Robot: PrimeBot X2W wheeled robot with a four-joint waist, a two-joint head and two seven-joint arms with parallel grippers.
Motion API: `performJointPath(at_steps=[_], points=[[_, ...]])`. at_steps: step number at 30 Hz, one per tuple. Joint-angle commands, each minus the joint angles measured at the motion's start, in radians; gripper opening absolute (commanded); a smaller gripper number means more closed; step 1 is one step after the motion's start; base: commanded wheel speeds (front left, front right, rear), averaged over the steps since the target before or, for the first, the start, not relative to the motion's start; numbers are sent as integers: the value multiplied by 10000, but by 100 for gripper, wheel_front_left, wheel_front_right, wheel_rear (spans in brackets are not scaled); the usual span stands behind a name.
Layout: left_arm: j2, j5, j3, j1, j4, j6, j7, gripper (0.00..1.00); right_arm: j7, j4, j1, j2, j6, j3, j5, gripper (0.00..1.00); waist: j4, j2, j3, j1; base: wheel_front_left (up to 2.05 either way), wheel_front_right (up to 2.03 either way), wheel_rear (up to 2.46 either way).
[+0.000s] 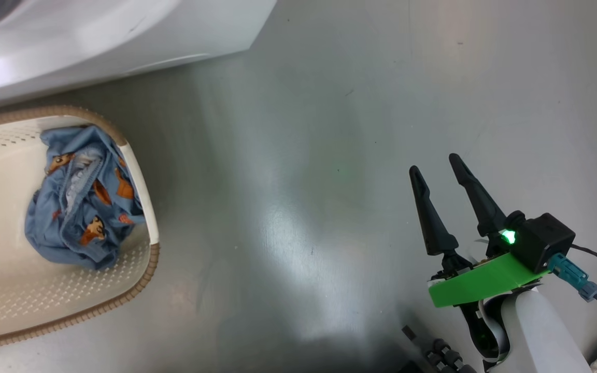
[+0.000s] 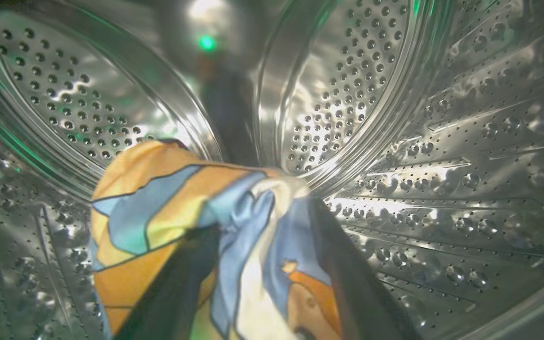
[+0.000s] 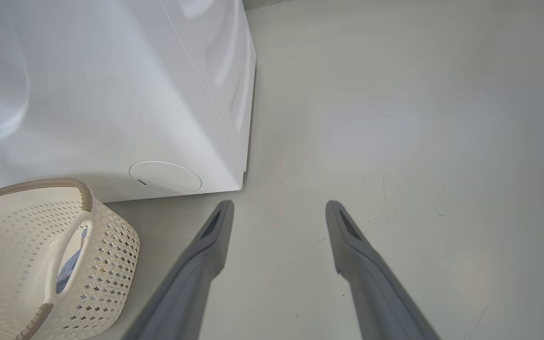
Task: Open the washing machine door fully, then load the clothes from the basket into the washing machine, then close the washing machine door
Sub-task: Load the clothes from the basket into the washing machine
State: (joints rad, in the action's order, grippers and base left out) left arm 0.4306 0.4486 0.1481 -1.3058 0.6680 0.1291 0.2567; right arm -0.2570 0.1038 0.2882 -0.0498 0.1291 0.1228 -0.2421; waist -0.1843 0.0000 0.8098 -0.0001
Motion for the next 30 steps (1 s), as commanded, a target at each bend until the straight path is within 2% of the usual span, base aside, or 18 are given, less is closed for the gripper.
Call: performJointPath(at_steps=[1, 9, 15, 21, 30], points=[[488, 128, -20, 167, -29, 13, 50, 100, -48, -108, -173, -4, 16, 250, -8, 100, 54, 0, -140, 1, 0, 0, 0], [268, 902, 695, 248, 869, 14, 50, 100, -48, 72, -170, -4, 16, 261, -17, 100, 176, 0, -693, 1, 0, 0, 0], [142, 1118, 729, 565, 1016, 14, 51, 100, -48, 173, -183, -4, 16, 222, -9, 100, 258, 0, -1101, 1, 0, 0, 0], [78, 842, 757, 1363, 729, 15, 51, 100, -48, 312, -213, -4, 16, 160, 54, 100, 445, 0, -1678, 1, 0, 0, 0], [-247, 480, 291, 2955, -91, 15, 51, 100, -48, 532, -364, -4, 16, 93, 230, 100, 798, 0, -2527, 1, 0, 0, 0]])
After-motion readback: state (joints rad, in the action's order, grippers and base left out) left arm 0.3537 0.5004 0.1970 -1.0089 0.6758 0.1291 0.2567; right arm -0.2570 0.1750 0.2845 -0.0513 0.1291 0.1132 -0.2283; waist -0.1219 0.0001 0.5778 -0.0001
